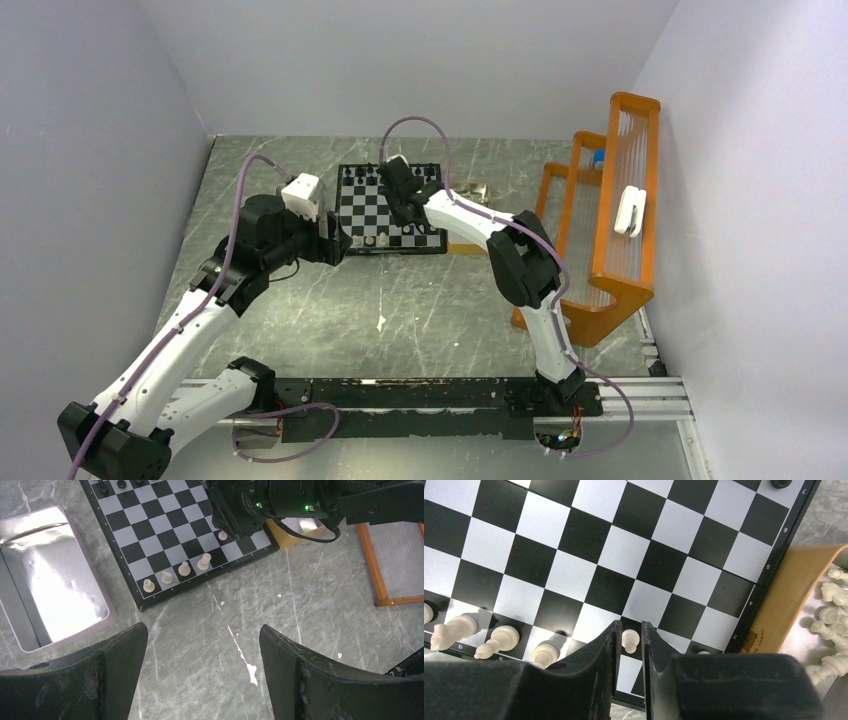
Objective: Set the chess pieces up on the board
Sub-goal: Place the chess piece on the chessboard, then pick up the chess piece from the storage box.
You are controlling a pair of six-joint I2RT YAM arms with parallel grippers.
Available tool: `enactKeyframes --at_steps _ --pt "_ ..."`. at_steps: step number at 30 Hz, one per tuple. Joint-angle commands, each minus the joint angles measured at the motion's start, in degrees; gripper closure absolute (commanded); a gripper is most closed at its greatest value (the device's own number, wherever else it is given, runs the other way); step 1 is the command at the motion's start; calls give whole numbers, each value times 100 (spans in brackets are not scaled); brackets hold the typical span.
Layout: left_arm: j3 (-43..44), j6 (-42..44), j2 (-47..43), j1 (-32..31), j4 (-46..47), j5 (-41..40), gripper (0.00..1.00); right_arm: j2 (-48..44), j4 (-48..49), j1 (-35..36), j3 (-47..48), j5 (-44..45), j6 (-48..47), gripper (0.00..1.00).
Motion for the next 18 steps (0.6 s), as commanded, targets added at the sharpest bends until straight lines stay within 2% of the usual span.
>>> enactKeyframes --at_steps 1,10,18 --pt "36 11 -59 65 -13 63 14 -274 -80 -12 179 153 -72 74" --pt "36 16 -68 65 -12 41 14 -1166 147 -406 -330 524 -94 70" --pt "36 11 -59 65 -12 42 14 -1554 356 -916 -818 300 -94 71"
